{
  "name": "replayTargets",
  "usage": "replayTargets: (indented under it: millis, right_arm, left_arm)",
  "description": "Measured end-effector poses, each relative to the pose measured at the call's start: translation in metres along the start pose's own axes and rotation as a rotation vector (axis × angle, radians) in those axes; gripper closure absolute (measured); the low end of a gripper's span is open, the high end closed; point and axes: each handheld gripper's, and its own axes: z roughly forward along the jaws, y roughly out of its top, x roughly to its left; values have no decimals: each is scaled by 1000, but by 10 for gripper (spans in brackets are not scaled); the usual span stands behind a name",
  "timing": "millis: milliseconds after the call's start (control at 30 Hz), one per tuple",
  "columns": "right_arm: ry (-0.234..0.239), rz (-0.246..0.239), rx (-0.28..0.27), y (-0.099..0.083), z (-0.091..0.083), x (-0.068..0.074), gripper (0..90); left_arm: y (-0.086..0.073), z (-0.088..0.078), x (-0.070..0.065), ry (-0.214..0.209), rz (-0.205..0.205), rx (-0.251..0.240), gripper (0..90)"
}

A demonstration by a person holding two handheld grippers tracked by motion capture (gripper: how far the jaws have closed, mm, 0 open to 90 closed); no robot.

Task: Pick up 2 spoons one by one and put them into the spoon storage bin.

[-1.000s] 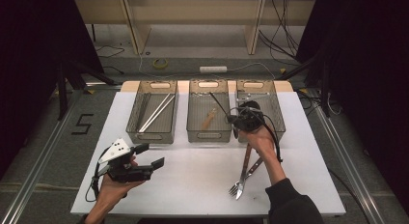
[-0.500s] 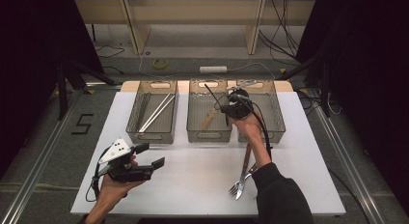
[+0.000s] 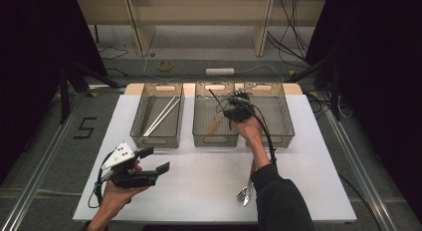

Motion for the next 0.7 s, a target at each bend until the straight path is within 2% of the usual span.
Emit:
replayTargets:
  millis: [233, 333, 433, 500, 567, 700]
  right_arm:
    - [-14, -2, 10, -1, 10, 2, 897]
    - [-1, -2, 9, -2, 13, 4, 884]
    - [27, -1, 6, -2, 14, 6, 788]
    - [34, -7, 4, -2, 12, 5, 760]
    - [31, -20, 4, -2, 7, 6, 715]
    - [67, -48, -23, -7, -10, 6, 626]
  left_arm:
    - [0, 0, 0, 1, 5, -1, 171]
    - [0, 0, -1, 1, 5, 1, 168]
    - [0, 0, 0, 2, 3, 2, 167]
    - [0, -1, 0, 5, 1, 0, 167]
    - [0, -1, 1, 5, -2, 0, 167]
    - [0, -1, 1, 7, 0, 2, 167]
